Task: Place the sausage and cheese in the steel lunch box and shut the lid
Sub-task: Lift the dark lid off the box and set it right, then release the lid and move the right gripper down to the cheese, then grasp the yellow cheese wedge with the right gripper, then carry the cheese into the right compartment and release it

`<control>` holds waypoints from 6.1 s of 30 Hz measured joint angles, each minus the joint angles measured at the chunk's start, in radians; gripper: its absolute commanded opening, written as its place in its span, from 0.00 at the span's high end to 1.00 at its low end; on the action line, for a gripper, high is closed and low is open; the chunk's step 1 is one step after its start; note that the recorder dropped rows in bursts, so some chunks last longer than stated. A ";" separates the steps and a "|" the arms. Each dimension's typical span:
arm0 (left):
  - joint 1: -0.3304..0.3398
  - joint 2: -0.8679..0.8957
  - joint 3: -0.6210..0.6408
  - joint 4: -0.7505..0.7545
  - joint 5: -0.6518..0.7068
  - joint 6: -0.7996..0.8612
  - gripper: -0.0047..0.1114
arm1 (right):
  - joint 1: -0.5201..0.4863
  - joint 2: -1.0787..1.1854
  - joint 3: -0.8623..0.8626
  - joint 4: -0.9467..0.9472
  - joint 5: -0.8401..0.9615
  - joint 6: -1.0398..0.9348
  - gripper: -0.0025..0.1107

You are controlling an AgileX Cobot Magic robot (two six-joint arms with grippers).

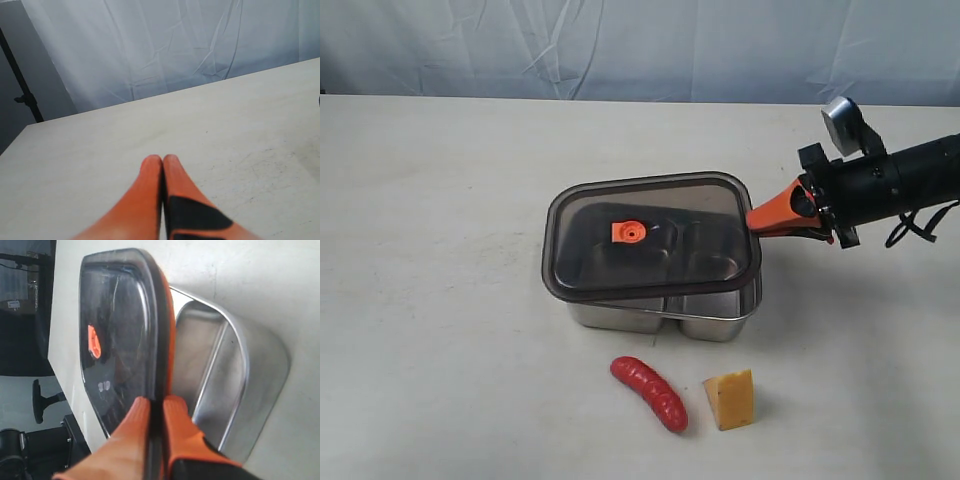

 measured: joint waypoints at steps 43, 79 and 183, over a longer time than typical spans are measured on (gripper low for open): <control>0.000 0.000 0.000 0.000 0.000 0.000 0.96 | -0.038 -0.605 0.067 -0.712 -0.350 0.488 0.99; 0.000 0.000 0.000 0.000 -0.002 0.000 0.96 | 0.137 -0.385 0.105 -0.846 -0.501 0.710 0.99; 0.000 0.000 0.000 0.000 0.002 0.000 0.96 | 0.714 -0.334 0.073 -1.290 -0.628 1.296 0.48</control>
